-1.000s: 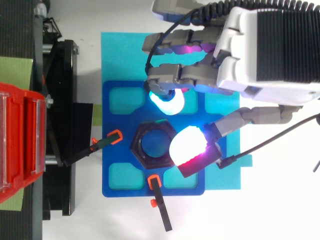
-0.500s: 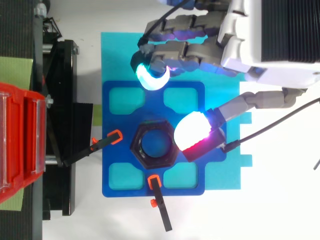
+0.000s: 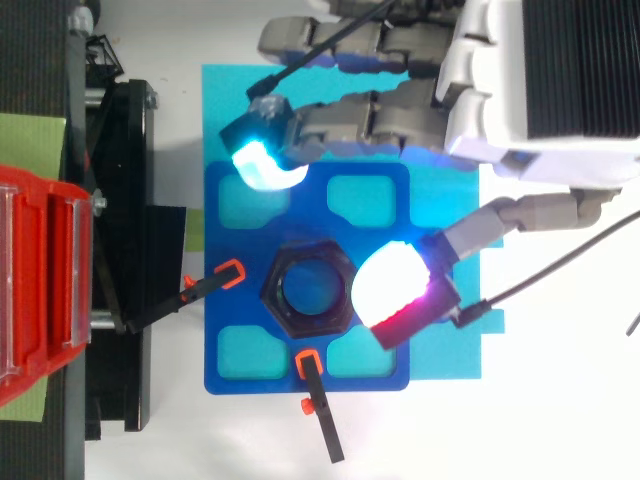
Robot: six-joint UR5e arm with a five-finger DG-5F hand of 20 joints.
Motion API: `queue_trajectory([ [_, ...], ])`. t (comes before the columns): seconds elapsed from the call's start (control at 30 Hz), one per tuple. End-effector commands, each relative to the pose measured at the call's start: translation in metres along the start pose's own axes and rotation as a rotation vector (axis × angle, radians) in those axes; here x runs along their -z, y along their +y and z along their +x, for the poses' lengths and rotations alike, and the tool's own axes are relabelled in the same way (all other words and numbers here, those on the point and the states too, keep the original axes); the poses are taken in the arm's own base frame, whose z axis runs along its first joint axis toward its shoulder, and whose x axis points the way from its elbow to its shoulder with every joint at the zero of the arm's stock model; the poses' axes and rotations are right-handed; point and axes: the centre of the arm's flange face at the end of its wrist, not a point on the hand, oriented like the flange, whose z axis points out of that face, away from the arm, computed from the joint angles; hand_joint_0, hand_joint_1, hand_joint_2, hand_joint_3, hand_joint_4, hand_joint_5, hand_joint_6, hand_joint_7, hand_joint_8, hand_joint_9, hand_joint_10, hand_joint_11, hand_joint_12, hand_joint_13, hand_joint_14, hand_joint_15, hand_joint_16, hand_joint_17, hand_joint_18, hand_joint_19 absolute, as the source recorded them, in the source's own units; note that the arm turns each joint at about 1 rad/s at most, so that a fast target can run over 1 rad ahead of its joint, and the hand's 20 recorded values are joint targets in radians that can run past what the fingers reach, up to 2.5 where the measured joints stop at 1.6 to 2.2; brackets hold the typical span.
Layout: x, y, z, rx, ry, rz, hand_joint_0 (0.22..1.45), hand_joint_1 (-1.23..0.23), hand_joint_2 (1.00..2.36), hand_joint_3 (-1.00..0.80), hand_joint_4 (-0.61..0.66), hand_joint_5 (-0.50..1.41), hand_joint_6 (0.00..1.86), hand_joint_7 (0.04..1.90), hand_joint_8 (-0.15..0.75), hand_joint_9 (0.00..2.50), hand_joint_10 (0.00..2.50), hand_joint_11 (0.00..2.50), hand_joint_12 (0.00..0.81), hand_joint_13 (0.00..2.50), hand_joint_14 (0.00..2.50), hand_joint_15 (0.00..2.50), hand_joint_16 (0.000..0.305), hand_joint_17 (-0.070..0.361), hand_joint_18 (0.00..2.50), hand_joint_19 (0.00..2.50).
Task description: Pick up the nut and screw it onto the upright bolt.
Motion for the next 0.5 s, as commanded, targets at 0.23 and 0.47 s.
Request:
queue_trajectory([
  [0.23,-0.012,0.038,0.003,-0.031,-0.048,-0.044,0.44,-0.16,1.0,-0.5,0.14,-0.19,0.5,0.63,0.196,0.25,0.0,0.0,0.331,0.0,0.0,0.0,0.046,0.104,0.0,0.0],
  [0.47,-0.013,0.044,0.007,-0.034,-0.044,-0.041,0.45,-0.13,1.0,-0.5,0.13,-0.18,0.5,0.64,0.19,0.25,0.0,0.0,0.328,0.0,0.0,0.0,0.046,0.104,0.0,0.0],
])
